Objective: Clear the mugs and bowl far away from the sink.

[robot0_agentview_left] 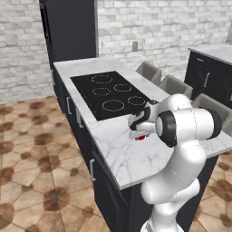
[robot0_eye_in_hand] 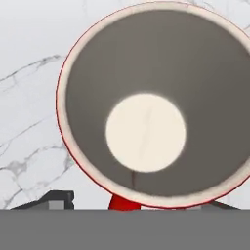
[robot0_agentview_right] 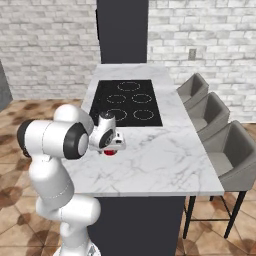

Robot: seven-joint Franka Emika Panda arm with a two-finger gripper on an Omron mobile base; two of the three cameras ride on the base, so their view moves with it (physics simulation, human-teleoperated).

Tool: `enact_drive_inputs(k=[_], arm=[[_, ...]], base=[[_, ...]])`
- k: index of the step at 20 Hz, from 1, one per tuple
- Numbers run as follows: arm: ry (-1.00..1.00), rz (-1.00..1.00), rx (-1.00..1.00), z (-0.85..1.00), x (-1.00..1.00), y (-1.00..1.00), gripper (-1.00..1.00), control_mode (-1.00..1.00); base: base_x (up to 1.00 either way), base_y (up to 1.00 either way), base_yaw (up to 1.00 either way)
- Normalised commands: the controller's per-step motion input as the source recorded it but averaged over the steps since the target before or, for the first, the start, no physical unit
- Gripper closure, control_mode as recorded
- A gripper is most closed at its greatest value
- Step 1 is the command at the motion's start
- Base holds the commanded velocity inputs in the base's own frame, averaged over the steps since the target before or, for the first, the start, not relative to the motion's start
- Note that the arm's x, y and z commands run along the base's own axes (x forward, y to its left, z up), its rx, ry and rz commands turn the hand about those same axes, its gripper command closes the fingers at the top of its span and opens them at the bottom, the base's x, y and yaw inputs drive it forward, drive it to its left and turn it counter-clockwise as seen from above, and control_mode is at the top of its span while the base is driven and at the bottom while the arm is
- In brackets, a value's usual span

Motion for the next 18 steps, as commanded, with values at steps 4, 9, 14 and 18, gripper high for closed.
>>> enact_drive_inputs(k=[4, 9, 14, 18], arm=[[0.00, -0.08, 0.07, 0.27, -0.16, -0.02, -1.00, -1.00], [0.03, -0.24, 0.04, 0.54, -0.26, -0.01, -1.00, -1.00], [0.05, -0.28, 0.02, 0.78, -0.39, -0.01, -1.00, -1.00], [0.03, -0.22, 0.01, 0.96, -0.67, 0.00, -1.00, -1.00]], base=[[0.00, 0.00, 0.00], [0.00, 0.00, 0.00], [0.00, 0.00, 0.00], [0.00, 0.00, 0.00]])
